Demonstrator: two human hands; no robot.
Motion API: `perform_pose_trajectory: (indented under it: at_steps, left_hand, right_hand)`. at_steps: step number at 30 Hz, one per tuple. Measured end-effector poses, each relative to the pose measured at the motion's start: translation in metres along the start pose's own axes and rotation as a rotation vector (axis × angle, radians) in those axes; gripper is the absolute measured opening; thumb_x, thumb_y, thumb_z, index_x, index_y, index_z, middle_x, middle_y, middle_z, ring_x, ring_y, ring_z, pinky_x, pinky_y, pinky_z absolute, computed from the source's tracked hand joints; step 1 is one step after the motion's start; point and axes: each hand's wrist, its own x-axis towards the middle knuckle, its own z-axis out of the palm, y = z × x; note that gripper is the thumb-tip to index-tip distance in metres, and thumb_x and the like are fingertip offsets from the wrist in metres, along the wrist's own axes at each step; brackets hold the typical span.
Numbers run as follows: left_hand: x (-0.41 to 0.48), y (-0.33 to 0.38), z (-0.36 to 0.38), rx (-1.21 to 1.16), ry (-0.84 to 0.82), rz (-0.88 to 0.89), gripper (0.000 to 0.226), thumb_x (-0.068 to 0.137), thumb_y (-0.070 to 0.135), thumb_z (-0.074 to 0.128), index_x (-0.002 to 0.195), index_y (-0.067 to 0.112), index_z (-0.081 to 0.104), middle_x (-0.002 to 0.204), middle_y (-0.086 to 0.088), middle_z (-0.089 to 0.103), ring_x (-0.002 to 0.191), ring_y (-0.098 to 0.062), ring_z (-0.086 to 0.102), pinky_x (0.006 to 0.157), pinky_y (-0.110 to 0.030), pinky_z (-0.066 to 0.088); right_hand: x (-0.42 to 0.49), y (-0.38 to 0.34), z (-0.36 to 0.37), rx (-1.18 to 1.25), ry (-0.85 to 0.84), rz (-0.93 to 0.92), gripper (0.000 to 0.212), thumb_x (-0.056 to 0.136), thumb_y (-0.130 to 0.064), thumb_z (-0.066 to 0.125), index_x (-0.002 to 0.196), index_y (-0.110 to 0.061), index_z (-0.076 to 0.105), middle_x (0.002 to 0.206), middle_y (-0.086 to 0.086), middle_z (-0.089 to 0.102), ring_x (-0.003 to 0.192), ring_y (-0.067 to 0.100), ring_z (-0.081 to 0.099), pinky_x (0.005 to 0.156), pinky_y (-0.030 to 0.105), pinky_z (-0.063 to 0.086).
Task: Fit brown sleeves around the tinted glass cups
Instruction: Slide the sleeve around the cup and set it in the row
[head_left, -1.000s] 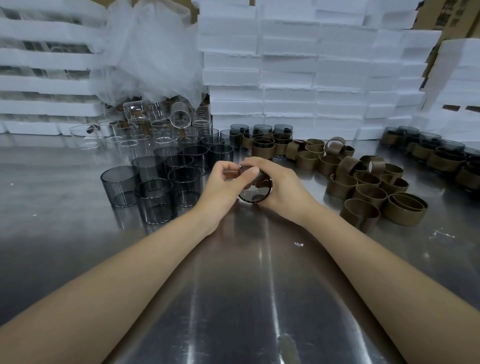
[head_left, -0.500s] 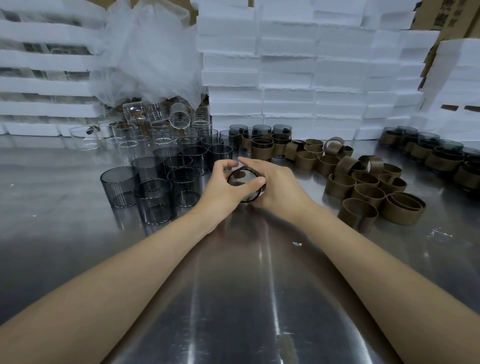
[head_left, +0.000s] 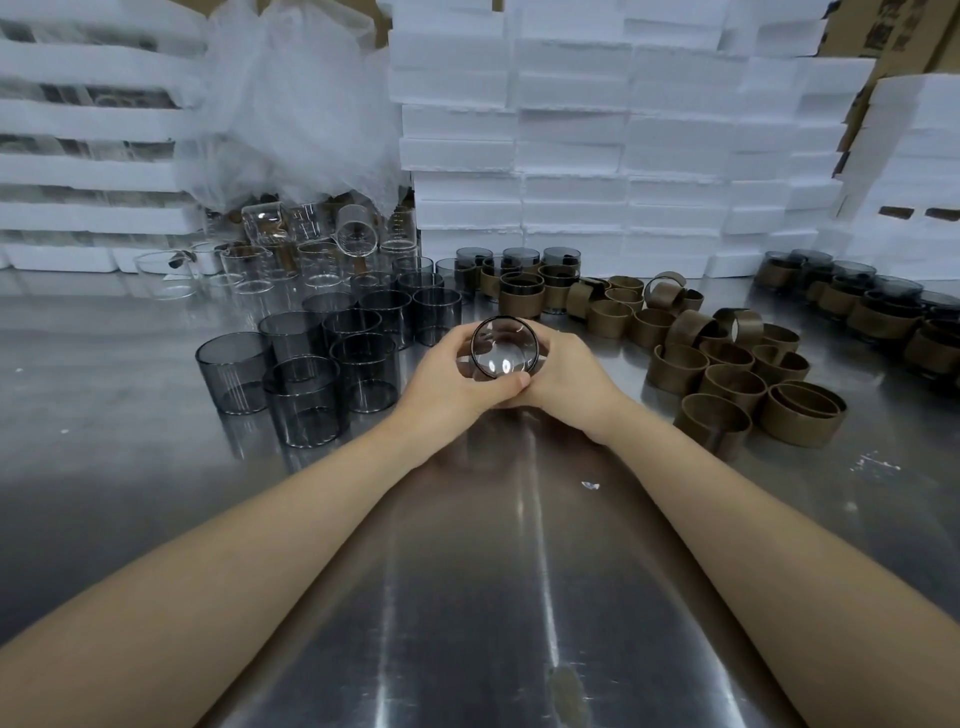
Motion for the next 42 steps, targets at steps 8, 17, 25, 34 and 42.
perform_pose_trajectory:
  at_steps: [8,17,25,34,42]
  left_hand:
    - [-0.001,0.004,-0.003,-0.057,0.003,0.064,0.056,0.082,0.01,0.076,0.132,0.024,0.056,0.122,0.002,0.066,0.094,-0.005,0.065,0.094,-0.025,0.052]
    - [0.0,0.002,-0.005,-0.151,0.037,0.025,0.045,0.092,0.011,0.063,0.137,0.016,0.057,0.113,0.006,0.073,0.103,-0.01,0.069,0.099,-0.035,0.052]
    - [0.0,0.006,-0.006,-0.293,0.095,-0.042,0.022,0.095,0.019,0.061,0.114,0.026,0.068,0.112,-0.004,0.072,0.1,-0.016,0.07,0.084,-0.027,0.058]
    - [0.007,0.003,-0.01,-0.288,0.062,-0.129,0.026,0.098,0.044,0.049,0.096,0.023,0.066,0.096,0.001,0.074,0.09,-0.012,0.07,0.075,-0.026,0.055]
    - [0.0,0.009,-0.004,-0.25,0.004,-0.098,0.062,0.104,0.05,0.013,0.109,0.017,0.066,0.088,-0.004,0.067,0.071,-0.014,0.059,0.069,-0.027,0.054]
  right_hand:
    - [0.002,0.005,-0.001,0.256,0.022,0.061,0.064,0.059,0.006,0.083,0.113,-0.025,0.068,0.105,-0.005,0.074,0.1,0.01,0.067,0.084,0.02,0.053]
    - [0.003,0.007,-0.002,0.279,0.01,0.048,0.065,0.056,0.009,0.085,0.109,-0.024,0.068,0.103,-0.001,0.073,0.095,0.013,0.068,0.083,0.028,0.056]
    - [0.001,-0.003,-0.001,0.113,0.046,-0.058,0.069,0.057,0.007,0.086,0.103,-0.038,0.062,0.09,-0.03,0.068,0.082,-0.011,0.064,0.07,0.003,0.044]
    - [-0.004,-0.002,0.003,-0.106,0.007,-0.173,0.078,0.059,-0.007,0.089,0.127,-0.027,0.058,0.113,-0.021,0.064,0.105,-0.006,0.06,0.092,0.013,0.046]
    - [-0.004,-0.019,0.014,0.311,0.154,-0.002,0.068,0.065,-0.036,0.082,0.122,-0.022,0.048,0.102,-0.005,0.07,0.086,0.015,0.07,0.071,0.033,0.058]
